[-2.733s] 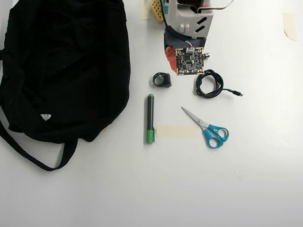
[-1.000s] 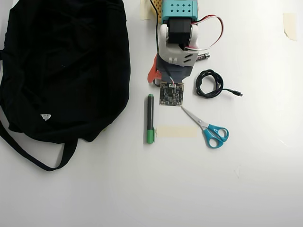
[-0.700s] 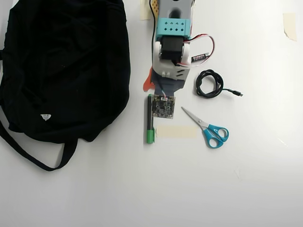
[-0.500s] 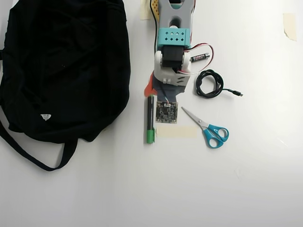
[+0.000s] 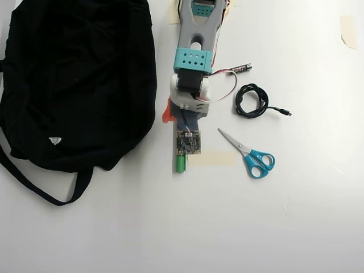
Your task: Put the green marker into the black bag
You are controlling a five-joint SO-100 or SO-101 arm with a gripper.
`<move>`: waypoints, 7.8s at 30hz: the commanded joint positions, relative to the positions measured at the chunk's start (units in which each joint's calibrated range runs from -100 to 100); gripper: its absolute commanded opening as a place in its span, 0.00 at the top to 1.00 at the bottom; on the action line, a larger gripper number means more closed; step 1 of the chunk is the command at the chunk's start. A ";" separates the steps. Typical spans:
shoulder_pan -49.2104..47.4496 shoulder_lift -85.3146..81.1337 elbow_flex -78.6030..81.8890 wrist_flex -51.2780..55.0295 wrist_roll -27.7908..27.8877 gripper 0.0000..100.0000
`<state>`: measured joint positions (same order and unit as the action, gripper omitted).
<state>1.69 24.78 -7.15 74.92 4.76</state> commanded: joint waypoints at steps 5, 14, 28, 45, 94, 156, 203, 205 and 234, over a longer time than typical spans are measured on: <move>0.18 0.20 -2.10 -0.85 0.01 0.71; -0.19 3.85 -4.53 -2.23 -0.67 0.71; -0.49 7.42 -8.93 -2.23 -2.14 0.71; -1.69 7.50 -9.11 -2.23 -3.61 0.68; -2.66 16.88 -17.55 0.53 -4.29 0.85; -4.46 15.55 -41.72 24.30 -4.13 0.98; 8.86 -35.65 12.01 24.30 -9.64 0.98; 11.85 -35.65 11.56 24.21 -9.69 0.98; 51.56 -27.44 9.31 0.96 -11.95 0.98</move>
<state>53.27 -7.76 4.25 79.22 -7.30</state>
